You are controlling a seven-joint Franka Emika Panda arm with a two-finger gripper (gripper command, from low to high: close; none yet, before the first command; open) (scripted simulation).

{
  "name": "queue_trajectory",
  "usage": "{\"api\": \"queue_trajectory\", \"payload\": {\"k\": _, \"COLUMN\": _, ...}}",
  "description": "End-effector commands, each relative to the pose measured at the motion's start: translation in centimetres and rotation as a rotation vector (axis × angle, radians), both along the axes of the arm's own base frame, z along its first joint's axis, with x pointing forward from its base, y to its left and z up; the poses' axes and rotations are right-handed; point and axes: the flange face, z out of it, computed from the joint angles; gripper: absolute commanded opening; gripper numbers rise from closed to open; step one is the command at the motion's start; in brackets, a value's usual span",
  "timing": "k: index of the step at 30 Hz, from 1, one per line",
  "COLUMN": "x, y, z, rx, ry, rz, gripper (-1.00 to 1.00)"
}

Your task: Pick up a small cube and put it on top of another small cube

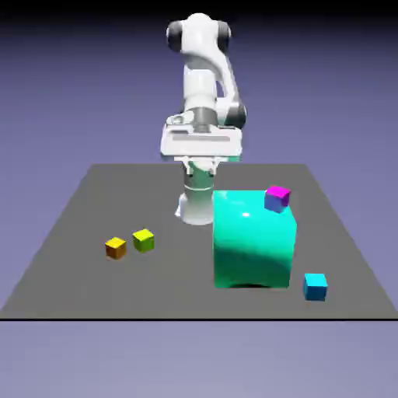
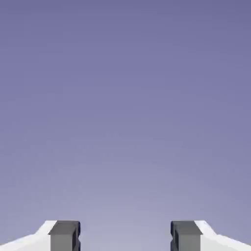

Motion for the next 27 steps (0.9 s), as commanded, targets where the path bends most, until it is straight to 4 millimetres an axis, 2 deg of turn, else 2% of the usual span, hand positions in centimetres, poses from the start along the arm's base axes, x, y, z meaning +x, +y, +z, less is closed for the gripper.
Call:
{"api": "queue_trajectory", "payload": {"k": 1, "x": 0.1, "y": -0.7, "z": -1.8, "rx": -0.035, "ry": 0.069, "rz": 0.02, "gripper": 0.0}}
{"api": "queue_trajectory", "payload": {"k": 4, "x": -0.1, "y": -2.9, "z": -7.2, "rx": -0.134, "ry": 0.28, "rz": 0.086, "gripper": 0.0}}
{"api": "queue_trajectory", "payload": {"k": 8, "x": -2.0, "y": -6.0, "z": -14.1, "rx": -0.245, "ry": 0.567, "rz": 0.185, "gripper": 0.0}}
{"api": "queue_trajectory", "payload": {"k": 11, "x": -4.4, "y": -8.5, "z": -18.8, "rx": -0.313, "ry": 0.786, "rz": 0.268, "gripper": 0.0}}
{"api": "queue_trajectory", "payload": {"k": 15, "x": -8.9, "y": -11.8, "z": -24.1, "rx": -0.384, "ry": 1.082, "rz": 0.391, "gripper": 0.0}}
{"api": "queue_trajectory", "payload": {"k": 17, "x": -11.5, "y": -13.5, "z": -26.3, "rx": -0.41, "ry": 1.23, "rz": 0.458, "gripper": 0.0}}
{"api": "queue_trajectory", "payload": {"k": 19, "x": -11.7, "y": -13.6, "z": -26.4, "rx": -0.411, "ry": 1.24, "rz": 0.462, "gripper": 0.0}}
{"api": "queue_trajectory", "payload": {"k": 26, "x": -13.7, "y": -15.2, "z": -32.4, "rx": -0.412, "ry": 1.24, "rz": 0.462, "gripper": 0.0}}
{"api": "queue_trajectory", "payload": {"k": 27, "x": -13.8, "y": -15.3, "z": -32.6, "rx": -0.411, "ry": 1.24, "rz": 0.462, "gripper": 0.0}}
